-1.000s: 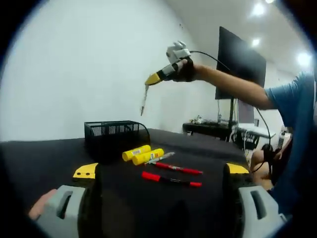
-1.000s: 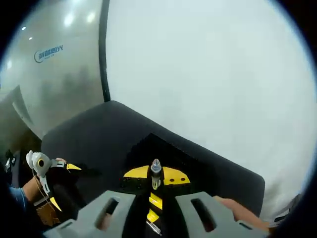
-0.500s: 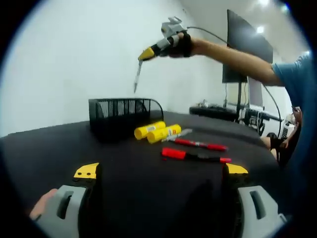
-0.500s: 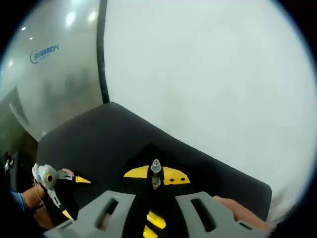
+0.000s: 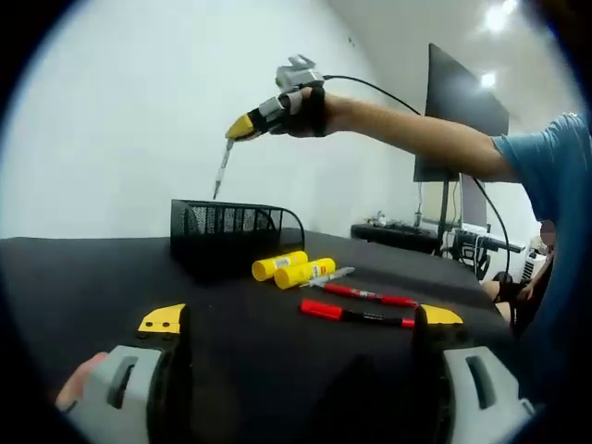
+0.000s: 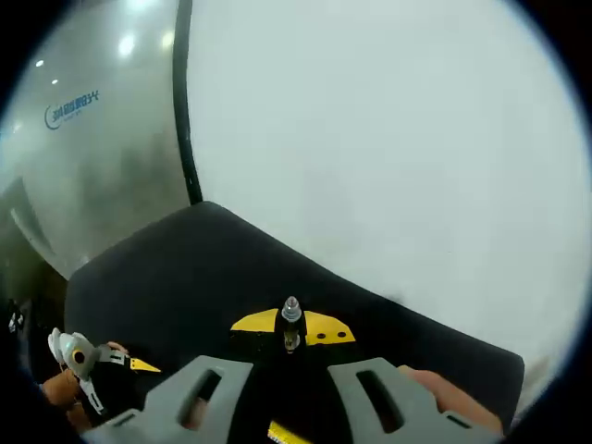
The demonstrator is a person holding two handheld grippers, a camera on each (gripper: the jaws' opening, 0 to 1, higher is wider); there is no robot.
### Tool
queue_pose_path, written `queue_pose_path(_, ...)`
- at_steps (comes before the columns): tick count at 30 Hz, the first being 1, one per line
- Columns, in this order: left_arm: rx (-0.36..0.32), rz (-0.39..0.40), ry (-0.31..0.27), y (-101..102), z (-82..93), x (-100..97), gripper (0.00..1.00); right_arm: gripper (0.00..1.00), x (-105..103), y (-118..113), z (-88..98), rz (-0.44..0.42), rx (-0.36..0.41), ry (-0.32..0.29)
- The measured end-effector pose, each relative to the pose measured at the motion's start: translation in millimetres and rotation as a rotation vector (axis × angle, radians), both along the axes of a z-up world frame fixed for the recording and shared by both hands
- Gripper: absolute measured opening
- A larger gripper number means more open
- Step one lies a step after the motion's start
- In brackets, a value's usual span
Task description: Pick up pens and glue sticks and place them into the holder.
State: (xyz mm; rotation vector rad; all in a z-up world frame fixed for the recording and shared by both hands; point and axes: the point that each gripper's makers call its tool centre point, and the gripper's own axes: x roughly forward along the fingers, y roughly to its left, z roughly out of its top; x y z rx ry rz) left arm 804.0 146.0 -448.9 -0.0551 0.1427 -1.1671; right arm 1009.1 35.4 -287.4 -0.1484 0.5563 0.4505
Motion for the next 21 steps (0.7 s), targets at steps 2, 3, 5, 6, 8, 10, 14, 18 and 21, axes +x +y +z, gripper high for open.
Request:
queue_pose_path(2,-0.004,-0.001,0.001,0,0.7,-0.2,0.94,0.05,4,0,-6.3,0.000,-0.012,0.012)
queue_pose_path(3,-0.004,-0.001,0.001,0,0.6,-0.4,0.94,0.05,3,1,-10.4,0.000,-0.016,0.020)
queue_pose_path(5,-0.005,-0.001,-0.001,0,0.7,0.0,0.94,0.05,3,0,-15.4,-0.004,-0.028,0.032)
queue_pose_path(6,-0.004,-0.002,0.000,0,0.5,-0.3,0.94,0.05,3,-2,-16.3,-0.008,-0.033,0.035)
queue_pose_path(8,-0.002,-0.002,-0.001,0,0.3,-0.2,0.93,0.05,1,-2,-18.4,-0.013,-0.033,0.037)
queue_pose_path(10,0.001,-0.003,-0.002,-1,-0.3,-0.6,0.93,0.05,1,-3,-18.8,-0.016,-0.035,0.044)
queue_pose_path(14,0.002,0.001,-0.002,0,-0.8,-1.0,0.93,0.05,-3,-1,-25.8,-0.020,-0.045,0.055)
queue_pose_path(18,-0.026,0.007,0.007,3,3.1,0.6,0.93,0.05,1,-2,-31.9,-0.025,-0.049,0.070)
queue_pose_path(21,-0.025,0.006,0.009,2,2.8,0.9,0.93,0.05,4,-3,-40.0,-0.030,-0.048,0.084)
